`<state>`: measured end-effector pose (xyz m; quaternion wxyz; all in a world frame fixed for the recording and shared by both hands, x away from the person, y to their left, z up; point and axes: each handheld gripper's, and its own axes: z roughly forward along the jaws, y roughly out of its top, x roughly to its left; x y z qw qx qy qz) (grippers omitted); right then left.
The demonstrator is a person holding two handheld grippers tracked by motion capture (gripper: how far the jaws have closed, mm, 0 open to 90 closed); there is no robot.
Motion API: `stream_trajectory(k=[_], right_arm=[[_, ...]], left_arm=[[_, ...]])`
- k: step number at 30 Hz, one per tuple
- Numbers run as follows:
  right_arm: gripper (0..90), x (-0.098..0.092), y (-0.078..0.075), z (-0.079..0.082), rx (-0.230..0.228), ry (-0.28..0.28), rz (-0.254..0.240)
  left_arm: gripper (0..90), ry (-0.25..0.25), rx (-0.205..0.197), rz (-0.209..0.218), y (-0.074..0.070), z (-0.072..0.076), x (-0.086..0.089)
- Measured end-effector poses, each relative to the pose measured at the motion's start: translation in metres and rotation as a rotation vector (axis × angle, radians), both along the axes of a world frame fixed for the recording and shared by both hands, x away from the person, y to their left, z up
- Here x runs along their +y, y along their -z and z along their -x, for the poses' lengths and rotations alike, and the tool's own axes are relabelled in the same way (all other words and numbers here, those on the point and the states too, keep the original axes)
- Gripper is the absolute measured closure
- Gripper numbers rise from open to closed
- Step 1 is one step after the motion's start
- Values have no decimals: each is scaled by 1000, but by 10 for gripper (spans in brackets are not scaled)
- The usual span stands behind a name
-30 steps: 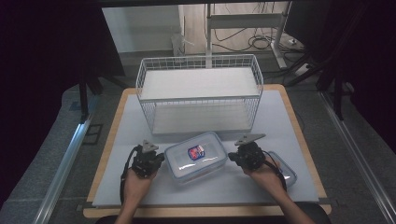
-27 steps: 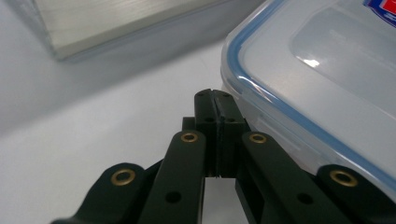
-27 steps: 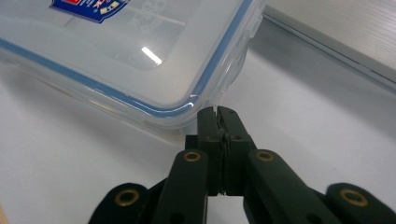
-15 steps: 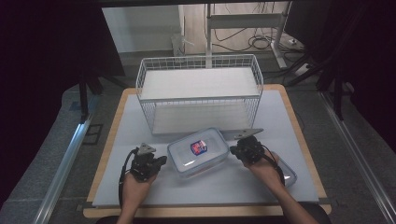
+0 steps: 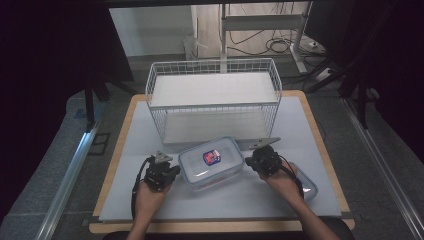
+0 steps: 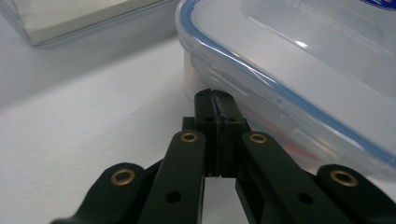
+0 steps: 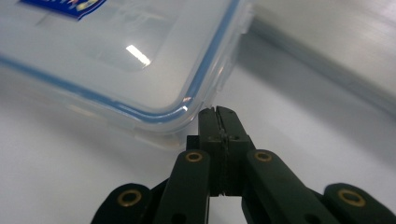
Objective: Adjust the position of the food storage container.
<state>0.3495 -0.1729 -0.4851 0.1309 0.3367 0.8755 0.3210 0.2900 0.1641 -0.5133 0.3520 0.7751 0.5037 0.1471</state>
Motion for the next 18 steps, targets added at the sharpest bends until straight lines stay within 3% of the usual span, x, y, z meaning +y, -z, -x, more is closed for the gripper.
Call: stream_trajectory(k=[6,8,10,13,15,18], right_arm=[[892,1,3,32,47,-82,20],[891,-4,2,31,50,-62,17],[891,-7,-2,24,17,-14,23],[891,-7,-5,12,32,0,-49],[895,-3,-4,11,19,8,-32],[896,-5,-5,13,22,9,-30]], left_arm=[[900,26,7,11,2,-3,1],[900,22,7,6,1,-3,-1],[900,22,6,20,1,-4,2],[900,20,3,17,1,-6,1],[900,14,2,-1,2,-8,-2],[900,29,5,9,2,-7,-4]])
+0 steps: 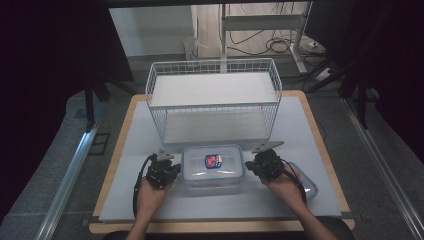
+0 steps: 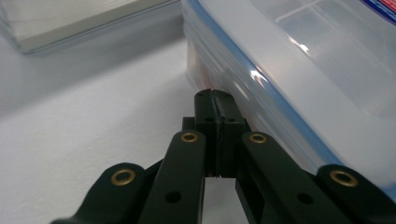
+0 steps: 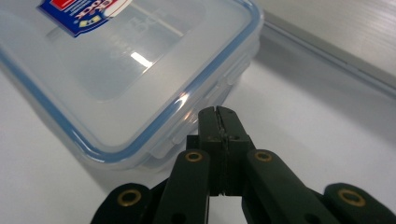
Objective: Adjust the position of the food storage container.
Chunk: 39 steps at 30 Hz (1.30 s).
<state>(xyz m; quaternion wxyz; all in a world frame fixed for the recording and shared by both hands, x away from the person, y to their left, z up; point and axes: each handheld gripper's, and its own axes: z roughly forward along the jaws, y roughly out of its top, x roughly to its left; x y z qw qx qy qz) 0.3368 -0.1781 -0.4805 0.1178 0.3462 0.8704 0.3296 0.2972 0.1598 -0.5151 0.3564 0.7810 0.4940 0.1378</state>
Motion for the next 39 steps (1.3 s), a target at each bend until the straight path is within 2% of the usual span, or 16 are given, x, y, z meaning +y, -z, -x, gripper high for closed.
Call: stream_trajectory(k=[5,7,14,18,21,23,24,25,27,29,31,34,39], right_arm=[[896,-7,0,6,15,11,-13],[896,-10,-1,10,11,11,-8],[897,-17,-8,20,5,-7,-45],[897,-17,-10,25,-2,-21,-54],[895,-19,-9,23,7,-12,-64],[895,-18,-7,17,4,5,-45],[894,-16,-1,8,8,28,-22],[894,-16,-1,8,8,28,-22],[895,-15,4,0,25,42,-17],[895,-14,4,0,29,39,-12],[896,-14,8,1,42,40,6],[897,-14,9,5,30,40,26],[897,-16,8,14,37,34,31]], left_arm=[[900,12,-1,-15,-1,5,-7],[900,22,0,-13,-1,9,-10],[900,43,8,-15,-3,26,-14],[900,51,10,-18,-2,28,-14],[900,65,9,-7,-2,27,-12],[898,61,6,1,-2,24,-11],[893,39,2,0,-2,20,-12],[895,39,2,0,-2,20,-12],[899,27,-9,-30,-1,15,-16],[900,29,-5,-29,-2,14,-16],[900,40,5,-8,-1,16,-17],[900,45,4,-16,-2,20,-18],[900,52,12,-16,-3,25,-19]])
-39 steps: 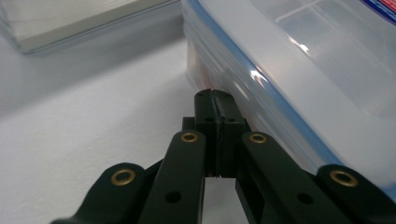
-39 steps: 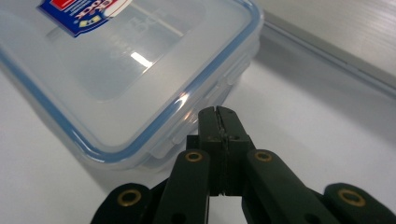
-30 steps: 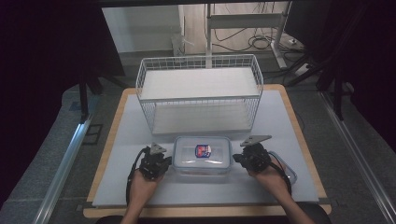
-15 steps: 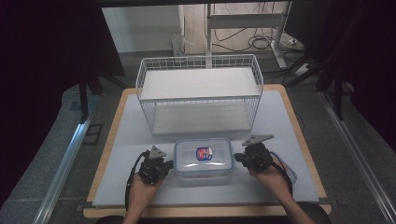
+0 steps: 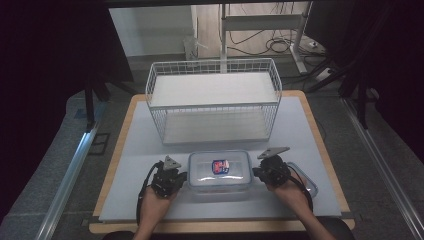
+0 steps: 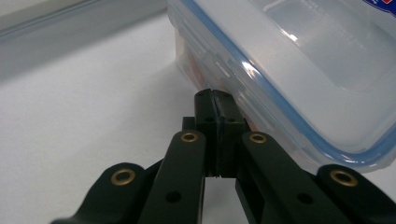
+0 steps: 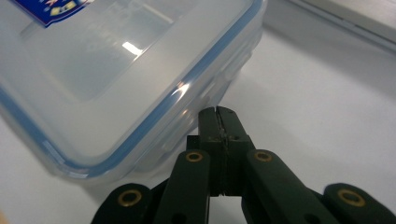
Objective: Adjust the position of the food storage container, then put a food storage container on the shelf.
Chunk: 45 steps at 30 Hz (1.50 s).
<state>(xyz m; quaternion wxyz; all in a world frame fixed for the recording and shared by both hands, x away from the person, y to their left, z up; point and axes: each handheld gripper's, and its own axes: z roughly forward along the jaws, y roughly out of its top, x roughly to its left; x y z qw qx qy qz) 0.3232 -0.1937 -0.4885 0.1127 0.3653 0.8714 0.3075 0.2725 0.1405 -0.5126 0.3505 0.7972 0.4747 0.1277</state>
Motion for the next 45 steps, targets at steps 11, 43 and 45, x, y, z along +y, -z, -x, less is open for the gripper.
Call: stream_trajectory(k=[11,43,45], right_arm=[[791,-14,-10,6,-58,-23,-40],[140,-48,-10,23,-126,-53,-147],[140,-48,-12,22,-113,-50,-163]], left_arm=[[695,-18,-76,-22,-10,9,17],[38,-32,-171,-55,-1,28,38],[29,-32,-166,-85,-2,27,37]])
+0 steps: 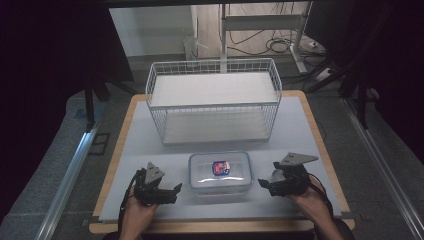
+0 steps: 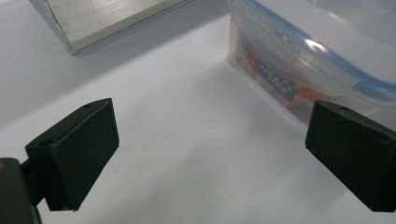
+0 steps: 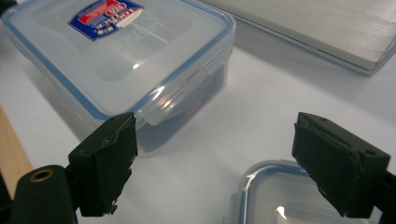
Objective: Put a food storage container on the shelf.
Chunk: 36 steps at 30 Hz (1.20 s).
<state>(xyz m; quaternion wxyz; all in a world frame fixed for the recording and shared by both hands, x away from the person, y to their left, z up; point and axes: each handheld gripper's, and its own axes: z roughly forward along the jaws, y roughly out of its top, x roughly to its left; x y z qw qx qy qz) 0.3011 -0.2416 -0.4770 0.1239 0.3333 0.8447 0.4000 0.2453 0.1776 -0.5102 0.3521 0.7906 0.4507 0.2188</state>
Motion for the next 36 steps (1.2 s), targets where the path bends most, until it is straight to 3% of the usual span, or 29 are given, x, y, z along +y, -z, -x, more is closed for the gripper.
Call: stream_trajectory(k=[3,9,10,13,18,21,22,23,25,29,31,35,36], right_arm=[[139,0,-1,-1,4,-6,-17],[139,5,-2,-3,19,-18,1],[135,6,-2,-4,26,-17,2],[117,8,-1,-6,47,-9,-9],[79,14,1,-10,109,-11,-35],[48,19,2,-12,144,-27,-38],[43,21,2,-14,162,-34,-41],[43,21,2,-14,162,-34,-41],[40,27,3,-18,199,-45,-51],[42,33,5,-23,228,-48,-62],[48,37,7,-29,269,-54,-73],[49,42,11,-37,311,-57,-86],[57,45,11,-42,326,-52,-94]], left_arm=[[40,5,10,5,-2,-1,0],[40,14,54,62,-6,-2,-1],[38,21,67,87,-8,-3,-2],[18,26,73,102,-10,-4,-3],[35,45,92,188,-17,-8,-7],[59,57,105,206,-18,-12,-8],[64,78,130,239,-18,-15,-10],[66,78,130,239,-18,-15,-10],[65,107,184,268,-14,-25,-13],[62,136,227,306,-9,-35,-15],[69,158,261,341,-6,-43,-19],[83,186,286,346,-4,-50,-25],[87,205,305,380,-2,-54,-28]])
